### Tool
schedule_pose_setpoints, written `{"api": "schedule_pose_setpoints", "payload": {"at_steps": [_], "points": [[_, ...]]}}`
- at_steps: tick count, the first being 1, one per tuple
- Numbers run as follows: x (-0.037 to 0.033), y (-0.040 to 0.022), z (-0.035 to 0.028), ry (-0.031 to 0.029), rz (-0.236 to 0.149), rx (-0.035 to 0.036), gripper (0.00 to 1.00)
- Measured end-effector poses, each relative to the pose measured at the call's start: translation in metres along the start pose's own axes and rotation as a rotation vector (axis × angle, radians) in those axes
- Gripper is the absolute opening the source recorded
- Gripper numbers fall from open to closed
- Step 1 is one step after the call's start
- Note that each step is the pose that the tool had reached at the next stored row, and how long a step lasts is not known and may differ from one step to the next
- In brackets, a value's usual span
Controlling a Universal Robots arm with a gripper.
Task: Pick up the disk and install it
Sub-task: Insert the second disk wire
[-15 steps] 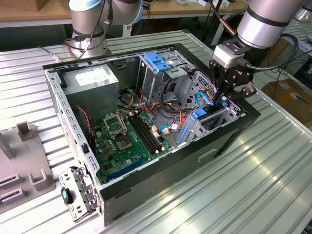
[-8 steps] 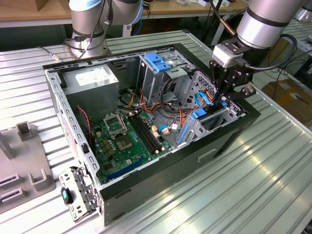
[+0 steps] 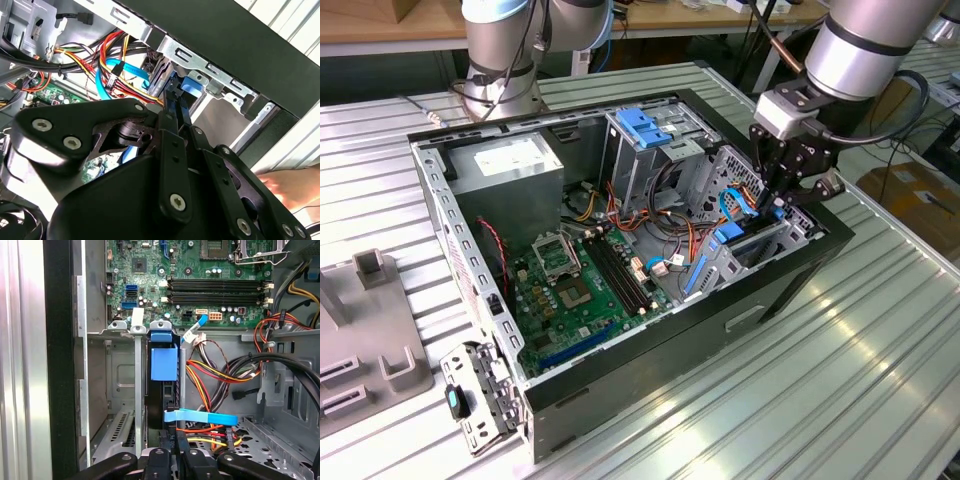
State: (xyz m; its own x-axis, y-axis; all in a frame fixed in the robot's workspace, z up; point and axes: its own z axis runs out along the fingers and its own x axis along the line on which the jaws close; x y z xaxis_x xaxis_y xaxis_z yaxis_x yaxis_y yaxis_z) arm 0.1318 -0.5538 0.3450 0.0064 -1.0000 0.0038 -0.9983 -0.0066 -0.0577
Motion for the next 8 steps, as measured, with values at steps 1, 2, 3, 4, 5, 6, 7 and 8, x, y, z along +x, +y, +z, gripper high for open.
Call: {"api": "schedule_pose_setpoints", "payload": {"at_steps": [1,2,3,4,5,6,7,8], "points": [[-0.0001,0.0001,0.0003,0.0001,0.0,0.0,0.17],[-0.0001,0.0003,0.0007,0.0004,0.0,0.0,0.17],[-0.0001,0.0003,0.001,0.0005,0.0,0.0,0.17],[0.0,0.0003,0.0013,0.0004,0.0,0.0,0.17],[0.0,0.0004,0.0016,0.0003,0.0,0.0,0.17],[0.0,0.0004,0.0016,0.0004,0.0,0.0,0.17],[0.0,0.0004,0.0017,0.0002,0.0,0.0,0.17],[0.0,0.0004,0.0017,0.0002,0.0,0.0,0.17]]}}
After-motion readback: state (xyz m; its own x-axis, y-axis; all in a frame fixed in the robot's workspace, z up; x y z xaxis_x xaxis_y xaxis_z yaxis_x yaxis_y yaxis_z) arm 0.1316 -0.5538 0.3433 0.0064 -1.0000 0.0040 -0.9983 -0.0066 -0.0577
